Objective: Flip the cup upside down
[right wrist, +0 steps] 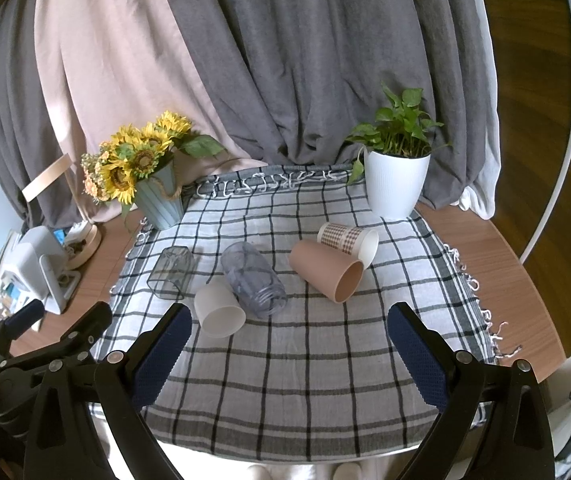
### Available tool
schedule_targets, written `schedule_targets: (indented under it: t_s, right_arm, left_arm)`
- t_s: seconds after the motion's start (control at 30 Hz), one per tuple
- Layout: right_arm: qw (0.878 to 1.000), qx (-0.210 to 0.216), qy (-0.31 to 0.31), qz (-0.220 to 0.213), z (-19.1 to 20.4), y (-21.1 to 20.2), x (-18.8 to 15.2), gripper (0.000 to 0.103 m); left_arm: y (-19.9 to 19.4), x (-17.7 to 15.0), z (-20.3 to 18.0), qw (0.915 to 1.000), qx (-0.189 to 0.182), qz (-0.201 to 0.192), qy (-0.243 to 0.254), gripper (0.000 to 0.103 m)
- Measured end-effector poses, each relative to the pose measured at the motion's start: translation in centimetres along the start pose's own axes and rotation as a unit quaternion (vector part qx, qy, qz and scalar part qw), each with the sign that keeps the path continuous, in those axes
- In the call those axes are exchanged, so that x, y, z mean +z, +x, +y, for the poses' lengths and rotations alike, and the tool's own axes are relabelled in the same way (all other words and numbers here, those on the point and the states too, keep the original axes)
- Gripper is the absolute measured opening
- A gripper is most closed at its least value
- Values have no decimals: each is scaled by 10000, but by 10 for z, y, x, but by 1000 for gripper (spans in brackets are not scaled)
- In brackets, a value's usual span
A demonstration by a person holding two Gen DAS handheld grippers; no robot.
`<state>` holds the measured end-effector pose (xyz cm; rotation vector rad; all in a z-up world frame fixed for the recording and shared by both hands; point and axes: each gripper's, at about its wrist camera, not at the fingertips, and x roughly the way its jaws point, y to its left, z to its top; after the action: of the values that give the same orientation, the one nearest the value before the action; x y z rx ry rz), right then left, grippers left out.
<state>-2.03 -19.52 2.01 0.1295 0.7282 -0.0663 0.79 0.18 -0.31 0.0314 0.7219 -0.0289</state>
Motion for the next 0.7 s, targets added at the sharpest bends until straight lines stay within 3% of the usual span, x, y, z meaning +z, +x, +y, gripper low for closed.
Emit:
schedule_targets:
  t_s: [0.4,0.7]
  right_arm:
    - [10000,23,-12,19,-1,1,2,99]
    - [9996,101,-162,191,12,22,2,99]
  left_arm:
    - [0,0,0,10000,9,7,6,103]
    - [24,-3,14,9989,294,344,-139,103]
